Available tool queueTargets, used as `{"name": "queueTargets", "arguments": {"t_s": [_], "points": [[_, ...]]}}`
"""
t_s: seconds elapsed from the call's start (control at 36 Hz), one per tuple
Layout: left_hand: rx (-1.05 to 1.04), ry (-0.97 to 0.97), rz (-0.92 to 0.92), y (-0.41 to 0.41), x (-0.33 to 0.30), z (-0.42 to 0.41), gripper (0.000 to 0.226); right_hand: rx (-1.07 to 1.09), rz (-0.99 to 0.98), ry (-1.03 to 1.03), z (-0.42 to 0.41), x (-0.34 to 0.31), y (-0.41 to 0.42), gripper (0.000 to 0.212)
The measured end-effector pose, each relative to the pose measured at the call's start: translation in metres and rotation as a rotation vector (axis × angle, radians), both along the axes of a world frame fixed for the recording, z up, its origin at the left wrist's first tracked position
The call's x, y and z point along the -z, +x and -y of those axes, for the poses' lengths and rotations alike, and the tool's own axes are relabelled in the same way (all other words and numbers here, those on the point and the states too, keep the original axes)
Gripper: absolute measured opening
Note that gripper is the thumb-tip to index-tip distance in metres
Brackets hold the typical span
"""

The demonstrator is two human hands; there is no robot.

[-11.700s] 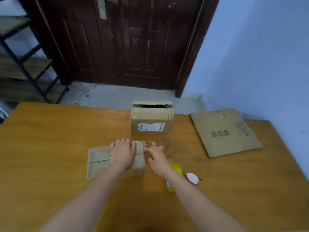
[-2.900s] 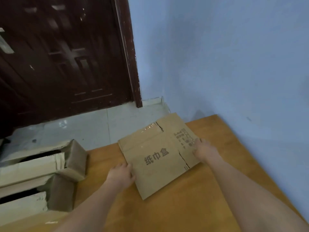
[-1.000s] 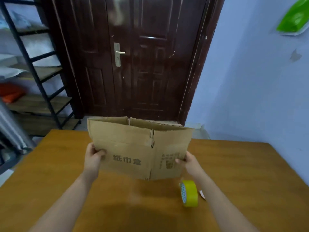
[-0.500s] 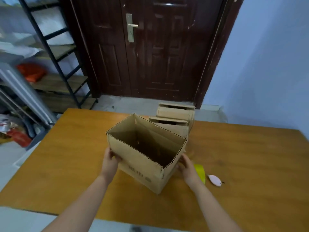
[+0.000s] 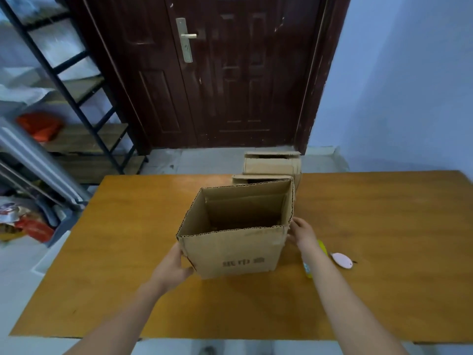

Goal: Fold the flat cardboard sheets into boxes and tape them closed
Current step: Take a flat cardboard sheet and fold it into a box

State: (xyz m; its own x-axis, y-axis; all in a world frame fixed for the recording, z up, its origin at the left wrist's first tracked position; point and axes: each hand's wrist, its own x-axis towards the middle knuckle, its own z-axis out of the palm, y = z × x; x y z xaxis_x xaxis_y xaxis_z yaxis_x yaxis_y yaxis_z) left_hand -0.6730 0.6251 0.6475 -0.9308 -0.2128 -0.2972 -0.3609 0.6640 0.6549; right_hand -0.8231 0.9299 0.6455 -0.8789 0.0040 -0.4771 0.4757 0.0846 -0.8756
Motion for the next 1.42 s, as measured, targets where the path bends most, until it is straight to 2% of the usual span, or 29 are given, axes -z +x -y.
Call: {"name": "queueTargets", "arguments": {"t_s": [0.08,0.17,0.28,0.42,0.58,0.94,1.17,1.25,1.31,1.42], "points": [[-0.140,0.054,-0.148,-0.007,-0.006,0.022,0.040,0.097,-0.040,-0.082,-0.001,-0.027,0.012,0.023],[-0.325,0.212,-0.352,-0.027,-0.024,0.037,0.029,0.161,-0.145,-0.116,-0.001,-0.051,0.025,0.030],[-0.249,0.478,-0.472,-0.055,-0.067,0.029,0.012,0.191,-0.252,-0.089,0.010,-0.083,0.044,0.038],[-0.067,0.682,-0.508,-0.070,-0.107,-0.006,0.028,0.089,-0.326,-0.031,0.031,-0.120,0.062,0.049],[0.092,0.602,-0.380,-0.079,-0.102,-0.021,0.029,-0.027,-0.387,0.223,0.047,-0.122,0.069,0.058],[-0.011,0.476,-0.357,-0.098,-0.106,-0.028,0.017,-0.067,-0.408,0.453,0.040,-0.118,0.074,0.069],[-0.082,0.461,-0.387,-0.103,-0.108,-0.033,0.024,-0.151,-0.408,0.541,0.035,-0.123,0.080,0.068],[-0.060,0.392,-0.360,-0.105,-0.109,-0.036,0.026,-0.199,-0.399,0.545,0.035,-0.119,0.079,0.069],[-0.049,0.369,-0.346,-0.107,-0.109,-0.037,0.027,-0.218,-0.384,0.517,0.037,-0.120,0.079,0.066],[0.006,0.425,-0.343,-0.109,-0.110,-0.041,0.023,-0.347,-0.333,0.507,0.039,-0.122,0.079,0.046]]}}
